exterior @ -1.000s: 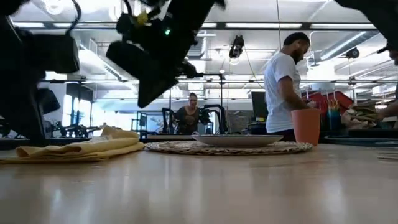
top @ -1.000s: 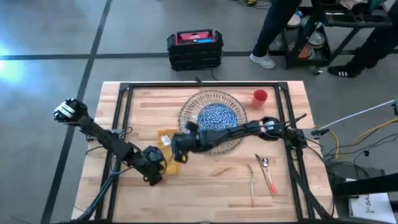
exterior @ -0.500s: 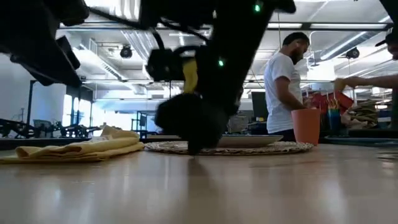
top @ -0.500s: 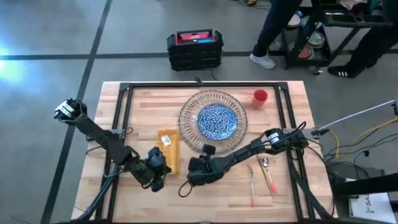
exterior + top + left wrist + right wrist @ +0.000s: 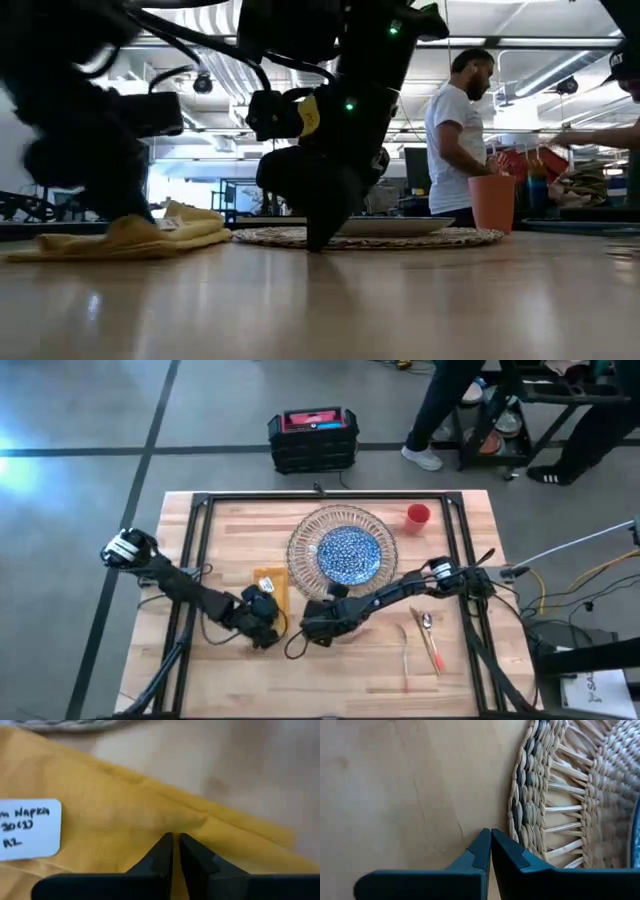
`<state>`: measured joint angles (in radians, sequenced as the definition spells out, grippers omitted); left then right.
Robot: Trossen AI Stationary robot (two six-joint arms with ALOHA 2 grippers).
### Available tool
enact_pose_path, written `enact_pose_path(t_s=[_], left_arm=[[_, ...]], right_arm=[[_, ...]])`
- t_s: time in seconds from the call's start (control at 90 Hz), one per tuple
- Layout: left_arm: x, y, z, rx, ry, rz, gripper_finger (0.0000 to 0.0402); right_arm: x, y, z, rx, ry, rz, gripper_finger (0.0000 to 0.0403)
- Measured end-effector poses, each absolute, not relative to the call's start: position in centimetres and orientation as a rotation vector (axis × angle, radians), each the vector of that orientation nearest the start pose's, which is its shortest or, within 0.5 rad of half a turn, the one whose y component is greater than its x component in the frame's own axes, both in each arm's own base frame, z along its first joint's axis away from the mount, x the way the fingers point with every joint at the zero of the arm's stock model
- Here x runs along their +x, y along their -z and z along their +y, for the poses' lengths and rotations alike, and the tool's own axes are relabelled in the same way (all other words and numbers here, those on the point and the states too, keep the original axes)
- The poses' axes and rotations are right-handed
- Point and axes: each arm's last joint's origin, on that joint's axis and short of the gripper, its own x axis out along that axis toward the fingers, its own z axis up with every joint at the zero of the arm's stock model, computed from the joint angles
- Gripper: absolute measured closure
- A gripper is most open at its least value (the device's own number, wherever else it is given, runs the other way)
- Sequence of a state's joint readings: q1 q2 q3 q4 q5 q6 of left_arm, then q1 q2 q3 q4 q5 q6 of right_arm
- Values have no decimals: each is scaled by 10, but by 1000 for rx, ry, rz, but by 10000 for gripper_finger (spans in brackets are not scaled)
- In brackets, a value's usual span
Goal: Set table place
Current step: Put the yellow table napkin aligned to the left of the brown placemat
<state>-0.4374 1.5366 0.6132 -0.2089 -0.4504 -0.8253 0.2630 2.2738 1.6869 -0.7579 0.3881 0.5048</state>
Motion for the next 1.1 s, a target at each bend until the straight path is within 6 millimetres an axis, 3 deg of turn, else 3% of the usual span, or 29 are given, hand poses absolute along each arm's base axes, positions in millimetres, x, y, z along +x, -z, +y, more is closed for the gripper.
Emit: enact_pose_path(t_s=[0.144, 0.4, 0.744, 0.956, 1.022, 1.1], left_arm=[[232, -117, -81, -252, -446, 943, 381], [231, -121, -78, -220, -416, 946, 381], [219, -116, -73, -155, -397, 980, 381], [218, -115, -70, -133, -408, 992, 381], [219, -115, -68, -127, -413, 995, 381], [219, -115, -66, -124, -422, 994, 381]], right_arm=[[436, -127, 110, 12, 395, 1199, 403], [429, -122, 132, 50, 373, 1180, 402], [411, -123, 197, 153, 305, 1090, 403], [397, -136, 235, 189, 219, 1093, 403], [393, -142, 237, 121, 246, 1107, 403], [391, -148, 221, 36, 323, 1129, 403]])
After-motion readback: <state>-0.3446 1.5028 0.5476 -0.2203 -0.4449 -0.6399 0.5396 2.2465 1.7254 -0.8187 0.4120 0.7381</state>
